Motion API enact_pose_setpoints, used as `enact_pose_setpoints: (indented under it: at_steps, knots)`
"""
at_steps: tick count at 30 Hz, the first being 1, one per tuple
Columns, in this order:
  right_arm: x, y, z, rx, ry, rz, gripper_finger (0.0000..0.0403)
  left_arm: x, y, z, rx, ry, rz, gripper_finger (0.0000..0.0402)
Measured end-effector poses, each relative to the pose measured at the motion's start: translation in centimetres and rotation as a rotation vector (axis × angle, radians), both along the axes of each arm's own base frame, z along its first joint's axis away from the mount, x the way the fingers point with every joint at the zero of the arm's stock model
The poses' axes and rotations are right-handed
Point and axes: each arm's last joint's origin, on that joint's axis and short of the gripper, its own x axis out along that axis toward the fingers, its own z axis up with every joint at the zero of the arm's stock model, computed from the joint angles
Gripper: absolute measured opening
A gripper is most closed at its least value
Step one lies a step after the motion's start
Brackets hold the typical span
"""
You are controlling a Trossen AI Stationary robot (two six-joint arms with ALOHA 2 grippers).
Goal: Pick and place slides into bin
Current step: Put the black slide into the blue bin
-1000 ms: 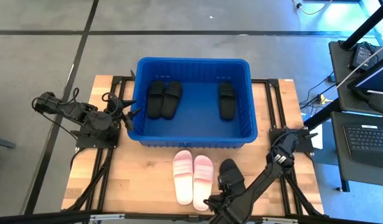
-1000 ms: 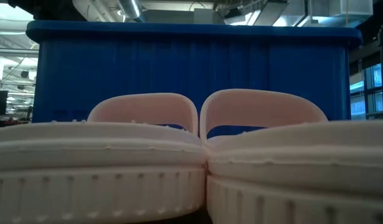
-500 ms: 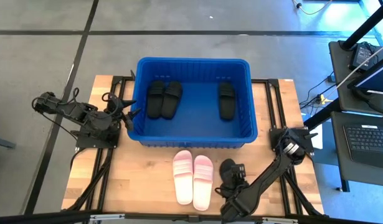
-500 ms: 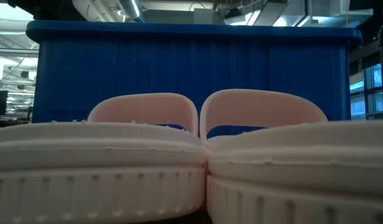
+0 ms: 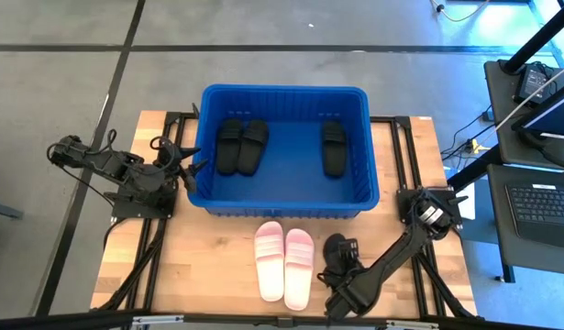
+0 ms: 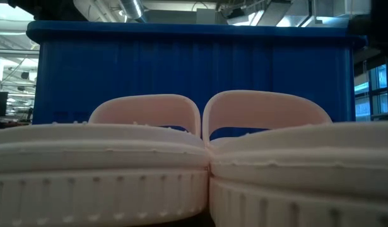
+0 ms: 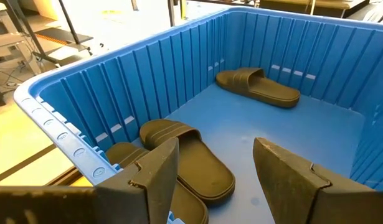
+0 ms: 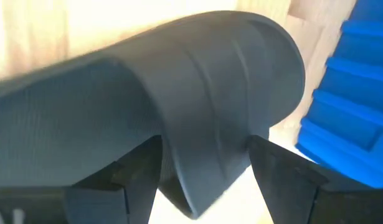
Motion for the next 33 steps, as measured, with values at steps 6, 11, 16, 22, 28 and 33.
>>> enact_pose_setpoints:
  at_steps: [6,11,16,22,28,33]
  knots:
    - [0.5,-1.5,-1.2,-0.008,0.013,-0.065,0.0193,0.0,0.0,0.0,0.0,0.0,0.0,0.0202]
    - [1.6,-2.2,-0.7,0.027,0.022,-0.103,0.0095,0.0,0.0,0.0,-0.001,0.0,0.0,0.0202]
    - [2.1,-2.3,-0.1,0.069,0.048,-0.136,0.0016,0.0,0.0,0.0,0.0,0.0,0.0,0.0202]
    - [2.3,-1.7,2.3,0.153,0.122,-0.197,0.0014,0.0,0.0,0.0,-0.001,0.0,0.001,0.0202]
    - [2.7,-1.3,8.8,0.266,0.044,-0.202,0.0013,0.0,0.0,0.0,0.0,0.0,0.0,0.0202]
    - [3.6,-2.3,14.4,0.384,-0.145,-0.297,0.0013,0.0,0.0,0.0,0.0,-0.001,0.001,0.0202]
